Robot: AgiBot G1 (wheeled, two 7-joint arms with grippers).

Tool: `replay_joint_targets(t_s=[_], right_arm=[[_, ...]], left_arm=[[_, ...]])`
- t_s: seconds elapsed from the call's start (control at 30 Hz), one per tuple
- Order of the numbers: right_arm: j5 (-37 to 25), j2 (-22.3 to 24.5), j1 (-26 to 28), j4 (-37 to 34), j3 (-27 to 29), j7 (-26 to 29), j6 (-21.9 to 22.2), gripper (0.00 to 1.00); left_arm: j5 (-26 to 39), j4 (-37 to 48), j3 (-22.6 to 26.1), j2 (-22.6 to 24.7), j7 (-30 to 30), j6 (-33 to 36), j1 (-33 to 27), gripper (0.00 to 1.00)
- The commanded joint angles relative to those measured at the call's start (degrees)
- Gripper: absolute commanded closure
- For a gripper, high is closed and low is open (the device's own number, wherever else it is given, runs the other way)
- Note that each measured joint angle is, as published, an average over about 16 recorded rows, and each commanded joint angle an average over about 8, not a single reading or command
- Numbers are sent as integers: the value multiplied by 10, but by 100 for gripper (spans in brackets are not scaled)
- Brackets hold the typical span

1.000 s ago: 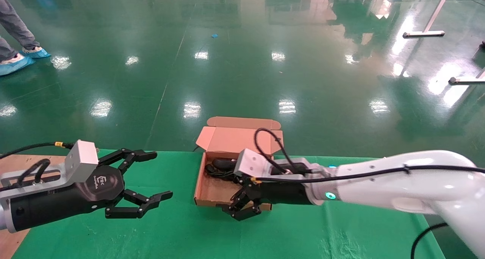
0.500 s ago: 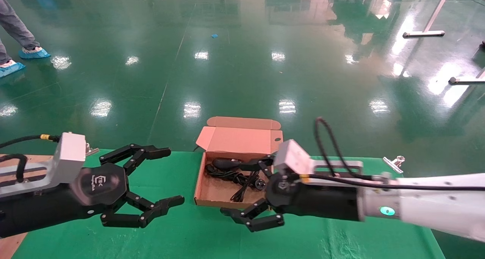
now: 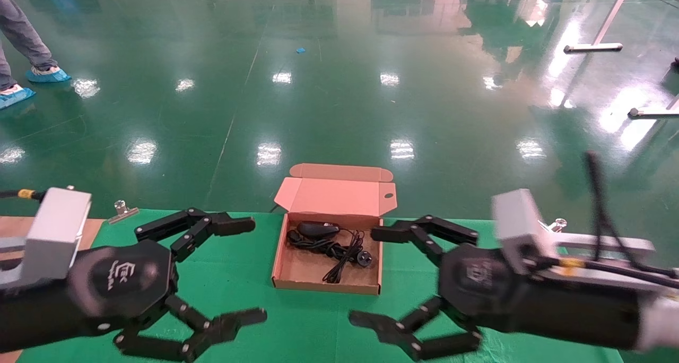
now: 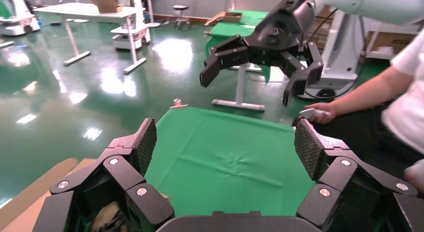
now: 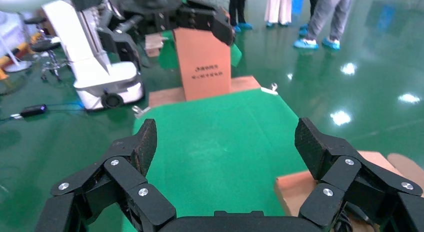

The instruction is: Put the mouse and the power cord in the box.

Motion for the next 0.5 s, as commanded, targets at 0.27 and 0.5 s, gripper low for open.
replay_joint_targets(t_s=[0.27, 0.5], right_arm=[[43, 61, -53, 55, 96, 21, -73, 0], [57, 81, -69, 72, 133, 25, -99, 0]], left_arm=[[-5, -67, -45, -9, -52, 24, 23, 0], [-8, -98, -66, -13, -72, 35, 34, 0]])
